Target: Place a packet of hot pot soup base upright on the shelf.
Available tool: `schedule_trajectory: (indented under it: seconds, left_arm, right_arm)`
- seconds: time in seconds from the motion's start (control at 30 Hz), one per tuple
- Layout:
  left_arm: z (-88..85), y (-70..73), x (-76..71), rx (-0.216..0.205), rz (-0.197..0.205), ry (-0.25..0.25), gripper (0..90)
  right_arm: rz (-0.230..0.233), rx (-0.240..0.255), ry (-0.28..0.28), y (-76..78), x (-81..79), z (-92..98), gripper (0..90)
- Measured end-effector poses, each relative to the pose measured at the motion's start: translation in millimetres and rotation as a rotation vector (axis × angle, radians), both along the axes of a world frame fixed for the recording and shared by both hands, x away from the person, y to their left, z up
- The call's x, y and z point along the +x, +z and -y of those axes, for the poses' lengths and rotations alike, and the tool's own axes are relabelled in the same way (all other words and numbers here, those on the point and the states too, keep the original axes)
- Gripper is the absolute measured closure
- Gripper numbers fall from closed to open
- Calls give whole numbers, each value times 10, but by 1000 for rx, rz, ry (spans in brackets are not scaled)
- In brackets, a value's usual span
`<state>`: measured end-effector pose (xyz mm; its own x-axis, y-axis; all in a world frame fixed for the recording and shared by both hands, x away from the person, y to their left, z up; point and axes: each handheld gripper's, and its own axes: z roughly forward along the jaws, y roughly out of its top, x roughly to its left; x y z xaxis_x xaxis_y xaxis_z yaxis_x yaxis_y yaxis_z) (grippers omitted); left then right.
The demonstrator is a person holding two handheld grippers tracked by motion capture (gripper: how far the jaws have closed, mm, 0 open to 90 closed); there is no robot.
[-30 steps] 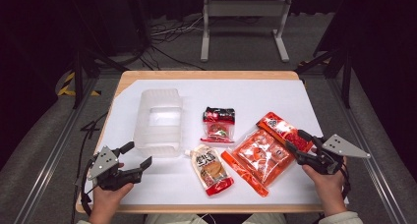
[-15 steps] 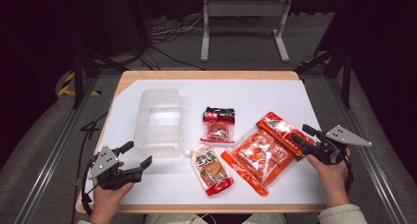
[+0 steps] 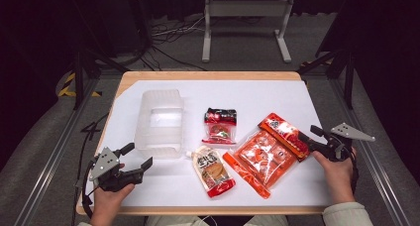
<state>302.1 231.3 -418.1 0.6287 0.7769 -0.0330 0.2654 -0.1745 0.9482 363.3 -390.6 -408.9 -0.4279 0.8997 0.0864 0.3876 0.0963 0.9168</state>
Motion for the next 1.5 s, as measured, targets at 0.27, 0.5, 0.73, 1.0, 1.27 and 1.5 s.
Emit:
schedule_trajectory:
  seconds: [0.27, 0.5, 0.73, 1.0, 1.27, 1.5]
  left_arm:
    - [-1, 2, -16, 6, 5, 1, 196]
    - [2, -1, -15, 5, 2, -1, 196]
    - [8, -2, -13, 4, 1, 0, 195]
    - [11, -4, -15, 4, 2, 2, 194]
    - [18, -4, -17, 2, -1, 1, 192]
    - [20, -3, -18, 3, 1, 3, 191]
  right_arm:
    - [-108, -3, -48, -161, 131, 72, 341]
    - [-172, 18, -44, -243, 173, 88, 332]
    - [-248, 39, -28, -311, 209, 94, 326]
    - [-271, 57, 37, -320, 217, 34, 357]
    - [-229, 72, 139, -246, 158, -48, 417]
    - [-267, 53, 180, -275, 175, -100, 544]
